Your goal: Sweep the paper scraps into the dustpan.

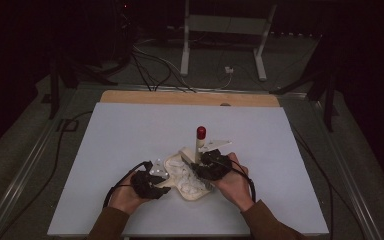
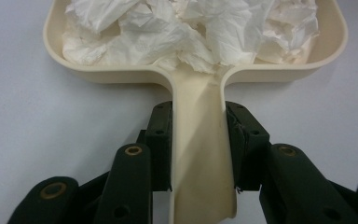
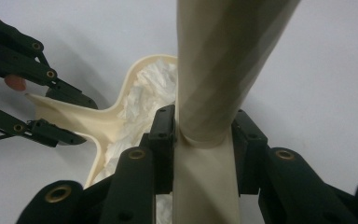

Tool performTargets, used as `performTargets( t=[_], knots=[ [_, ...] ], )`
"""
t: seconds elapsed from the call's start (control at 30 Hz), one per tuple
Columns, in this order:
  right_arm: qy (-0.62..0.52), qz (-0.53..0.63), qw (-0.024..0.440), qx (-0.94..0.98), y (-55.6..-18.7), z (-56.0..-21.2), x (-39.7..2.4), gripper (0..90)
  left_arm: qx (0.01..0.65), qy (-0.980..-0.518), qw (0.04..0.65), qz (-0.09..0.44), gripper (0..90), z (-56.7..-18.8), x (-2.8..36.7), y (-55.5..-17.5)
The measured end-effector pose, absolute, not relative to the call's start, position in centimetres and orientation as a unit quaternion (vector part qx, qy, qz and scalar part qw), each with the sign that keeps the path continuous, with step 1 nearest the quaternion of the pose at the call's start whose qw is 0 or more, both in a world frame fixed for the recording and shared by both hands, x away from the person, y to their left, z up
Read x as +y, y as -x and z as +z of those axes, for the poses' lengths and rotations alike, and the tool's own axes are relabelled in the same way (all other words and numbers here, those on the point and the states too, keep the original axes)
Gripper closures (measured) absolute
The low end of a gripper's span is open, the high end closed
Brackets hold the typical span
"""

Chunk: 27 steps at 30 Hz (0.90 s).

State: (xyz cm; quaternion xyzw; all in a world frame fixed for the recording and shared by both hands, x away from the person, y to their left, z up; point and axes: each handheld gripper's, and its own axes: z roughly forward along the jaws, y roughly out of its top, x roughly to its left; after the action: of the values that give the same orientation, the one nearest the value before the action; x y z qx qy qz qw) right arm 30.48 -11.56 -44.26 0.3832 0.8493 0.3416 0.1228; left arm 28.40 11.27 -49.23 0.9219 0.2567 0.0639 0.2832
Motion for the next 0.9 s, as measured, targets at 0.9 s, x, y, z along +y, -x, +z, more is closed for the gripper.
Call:
performTargets(
  t=[0.9],
  knots=[
    [-0.378,0.361,0.126,0.843,-30.3,-43.0,-12.4,67.1,0.256,-0.895,0.351,0.1,66.6,-49.4,11.3,-27.8]
  ],
)
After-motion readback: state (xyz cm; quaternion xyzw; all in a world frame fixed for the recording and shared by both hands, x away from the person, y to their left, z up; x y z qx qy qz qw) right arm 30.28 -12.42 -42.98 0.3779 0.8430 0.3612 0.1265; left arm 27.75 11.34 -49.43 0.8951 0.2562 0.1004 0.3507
